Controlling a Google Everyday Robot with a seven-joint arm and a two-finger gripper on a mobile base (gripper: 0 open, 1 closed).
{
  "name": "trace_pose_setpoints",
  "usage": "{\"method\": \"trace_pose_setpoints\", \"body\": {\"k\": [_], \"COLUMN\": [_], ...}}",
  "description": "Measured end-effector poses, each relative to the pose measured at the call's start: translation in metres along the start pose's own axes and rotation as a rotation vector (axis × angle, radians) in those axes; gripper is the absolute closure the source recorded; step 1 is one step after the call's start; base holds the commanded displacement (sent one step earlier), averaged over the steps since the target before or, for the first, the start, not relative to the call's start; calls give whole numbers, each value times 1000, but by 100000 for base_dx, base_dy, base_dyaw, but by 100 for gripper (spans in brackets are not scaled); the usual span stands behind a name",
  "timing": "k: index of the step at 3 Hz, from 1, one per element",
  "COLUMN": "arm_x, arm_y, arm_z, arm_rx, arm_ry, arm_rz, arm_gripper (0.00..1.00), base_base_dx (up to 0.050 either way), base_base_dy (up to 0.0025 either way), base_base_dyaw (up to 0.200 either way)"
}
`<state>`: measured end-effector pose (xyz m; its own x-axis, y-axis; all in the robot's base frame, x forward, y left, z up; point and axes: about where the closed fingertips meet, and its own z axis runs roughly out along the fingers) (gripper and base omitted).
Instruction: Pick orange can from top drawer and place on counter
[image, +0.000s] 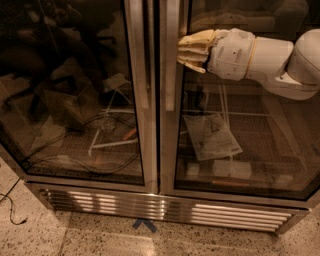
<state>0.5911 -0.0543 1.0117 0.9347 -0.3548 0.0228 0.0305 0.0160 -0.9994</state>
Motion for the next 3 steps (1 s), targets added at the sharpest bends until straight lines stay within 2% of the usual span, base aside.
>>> {"method": "trace_pose_setpoints", "body": {"k": [3], "arm_x": [-1], "arm_y": [6], "arm_z": [-1], "arm_rx": [-1], "arm_ry": [-32], "arm_rz": [4], "arm_gripper": [100], "base_base_dx": [0], "base_base_dy": [0], "base_base_dyaw": [0]}}
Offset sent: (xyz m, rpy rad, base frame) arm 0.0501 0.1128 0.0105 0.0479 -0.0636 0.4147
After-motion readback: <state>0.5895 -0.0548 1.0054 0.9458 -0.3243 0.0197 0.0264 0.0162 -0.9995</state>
